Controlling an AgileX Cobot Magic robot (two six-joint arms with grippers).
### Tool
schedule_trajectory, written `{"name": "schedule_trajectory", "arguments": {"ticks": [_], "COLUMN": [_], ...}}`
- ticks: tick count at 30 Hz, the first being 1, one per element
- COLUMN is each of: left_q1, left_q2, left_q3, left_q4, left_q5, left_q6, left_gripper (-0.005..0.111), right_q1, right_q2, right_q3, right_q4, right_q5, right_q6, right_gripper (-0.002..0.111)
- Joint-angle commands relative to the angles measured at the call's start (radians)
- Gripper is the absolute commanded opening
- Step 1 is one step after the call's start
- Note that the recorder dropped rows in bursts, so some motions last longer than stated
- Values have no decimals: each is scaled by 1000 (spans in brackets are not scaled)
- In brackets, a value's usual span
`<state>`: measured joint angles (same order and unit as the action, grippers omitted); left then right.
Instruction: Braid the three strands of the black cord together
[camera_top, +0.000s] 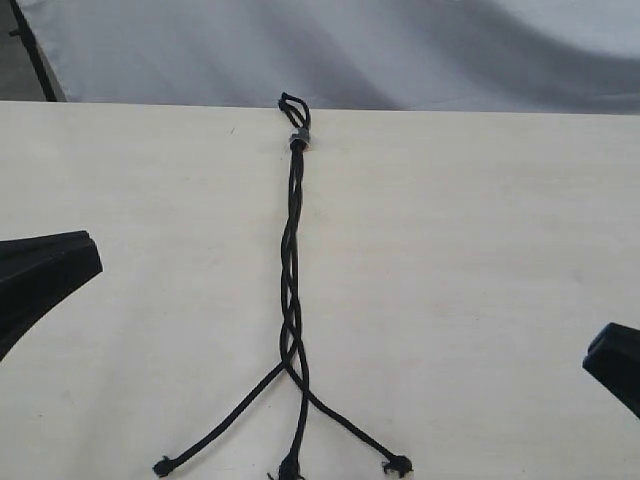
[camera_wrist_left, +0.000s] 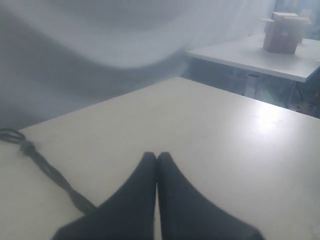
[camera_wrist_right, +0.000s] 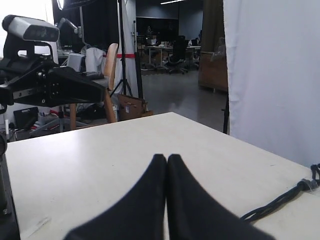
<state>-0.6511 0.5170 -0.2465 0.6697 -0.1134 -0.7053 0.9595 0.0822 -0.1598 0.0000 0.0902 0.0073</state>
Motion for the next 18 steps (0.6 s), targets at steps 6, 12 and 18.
{"name": "schedule_trajectory", "arguments": {"ticks": [6, 12, 18], "left_q1": [204, 505, 658], "left_q2": [-241, -467, -517], "left_q3": [65, 178, 246], "left_q4": [23, 23, 22], "left_q5": [40, 45, 41], "left_q6": [90, 90, 131], "left_gripper": [1, 1, 1], "right_q1": [-1, -1, -1], "right_q2": [-8, -8, -8], "right_q3": [3, 3, 3], "right_q4": [0, 0, 0], "right_q5": [-4, -4, -4], "right_q6": [6, 6, 6], "right_gripper": [0, 0, 0]}}
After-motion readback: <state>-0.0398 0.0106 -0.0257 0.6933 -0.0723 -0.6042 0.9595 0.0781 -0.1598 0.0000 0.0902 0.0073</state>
